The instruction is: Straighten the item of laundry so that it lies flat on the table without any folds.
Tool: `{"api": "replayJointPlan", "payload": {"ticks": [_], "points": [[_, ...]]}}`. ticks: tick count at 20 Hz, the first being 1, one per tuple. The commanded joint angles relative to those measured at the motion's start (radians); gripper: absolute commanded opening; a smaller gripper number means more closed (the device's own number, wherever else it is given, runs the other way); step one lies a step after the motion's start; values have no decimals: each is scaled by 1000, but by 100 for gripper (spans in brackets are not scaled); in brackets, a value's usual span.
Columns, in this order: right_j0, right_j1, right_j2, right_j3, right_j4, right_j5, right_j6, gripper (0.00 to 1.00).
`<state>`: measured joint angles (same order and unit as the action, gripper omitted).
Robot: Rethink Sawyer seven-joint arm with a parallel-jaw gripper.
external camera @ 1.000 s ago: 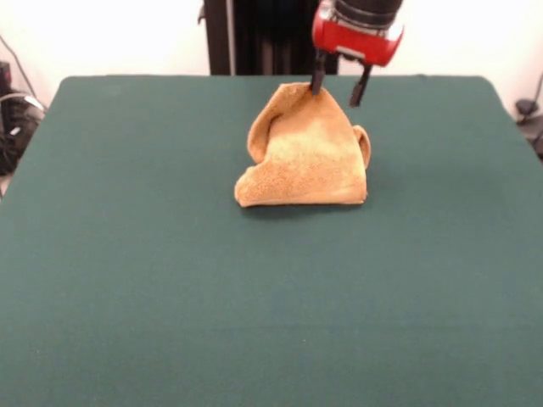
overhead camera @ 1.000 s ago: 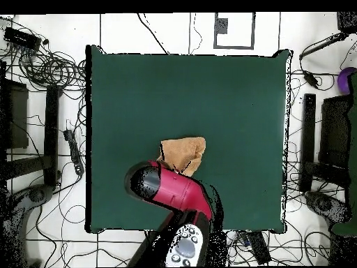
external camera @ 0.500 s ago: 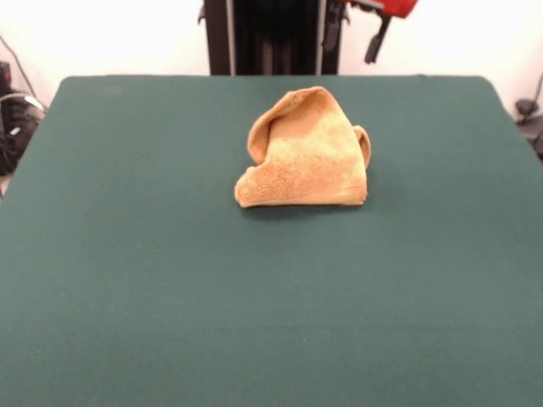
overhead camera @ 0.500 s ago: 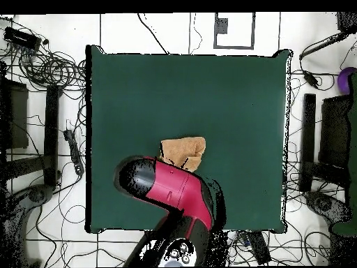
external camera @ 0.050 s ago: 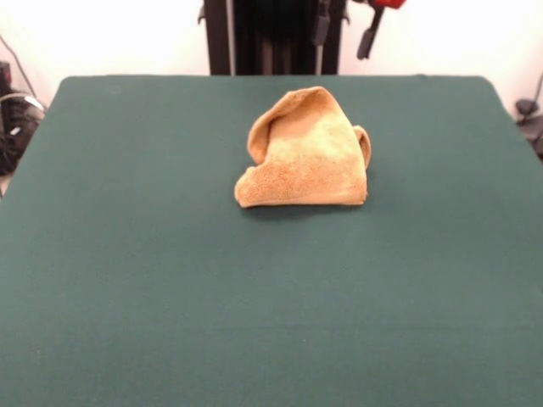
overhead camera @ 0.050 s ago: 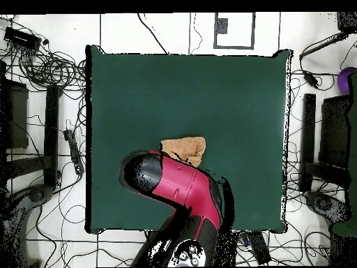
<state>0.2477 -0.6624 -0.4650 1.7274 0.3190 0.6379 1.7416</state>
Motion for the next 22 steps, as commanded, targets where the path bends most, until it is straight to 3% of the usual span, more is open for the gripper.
{"api": "replayJointPlan", "payload": {"ticks": [1, 16, 22], "points": [[-21, 57, 73, -3, -15, -18, 190, 100], [-103, 31, 157, 194, -4, -214, 168, 100], [-84, 59, 171, 210, 42, -282, 258, 100]]}}
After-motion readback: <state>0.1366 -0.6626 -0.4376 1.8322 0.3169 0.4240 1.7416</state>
